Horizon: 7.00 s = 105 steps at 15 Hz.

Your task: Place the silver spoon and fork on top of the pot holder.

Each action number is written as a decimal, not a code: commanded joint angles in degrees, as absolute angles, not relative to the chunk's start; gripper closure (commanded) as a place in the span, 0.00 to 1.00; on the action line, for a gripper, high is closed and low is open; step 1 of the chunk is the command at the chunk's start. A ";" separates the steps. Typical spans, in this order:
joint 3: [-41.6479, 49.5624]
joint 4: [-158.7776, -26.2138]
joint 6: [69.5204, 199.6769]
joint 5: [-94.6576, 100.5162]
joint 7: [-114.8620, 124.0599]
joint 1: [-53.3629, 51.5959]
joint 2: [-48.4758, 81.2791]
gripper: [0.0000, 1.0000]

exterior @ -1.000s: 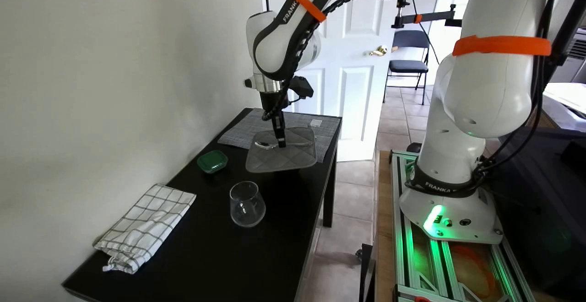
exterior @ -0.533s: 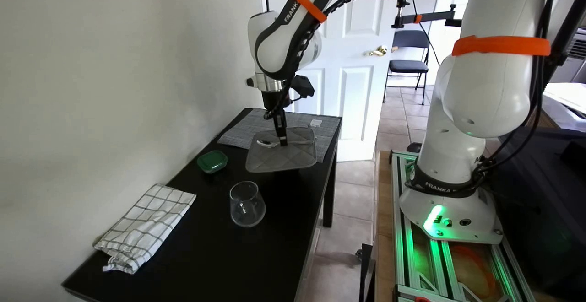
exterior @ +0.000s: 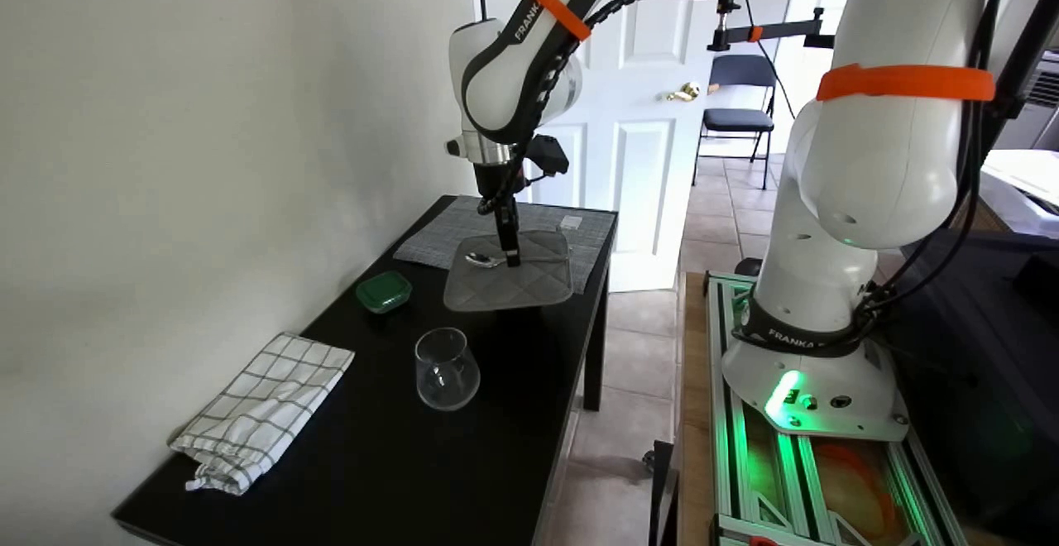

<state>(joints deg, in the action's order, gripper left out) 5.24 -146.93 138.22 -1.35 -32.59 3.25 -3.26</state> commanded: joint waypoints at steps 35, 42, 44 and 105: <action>8.47 -128.23 154.78 -9.68 -28.02 24.10 24.33 0.00; 6.17 -126.65 154.62 -9.92 -28.16 25.88 26.48 0.65; 5.74 -126.36 154.60 -9.93 -28.17 26.17 26.91 0.57; 6.26 -127.15 128.41 -6.89 -28.83 18.41 6.28 0.98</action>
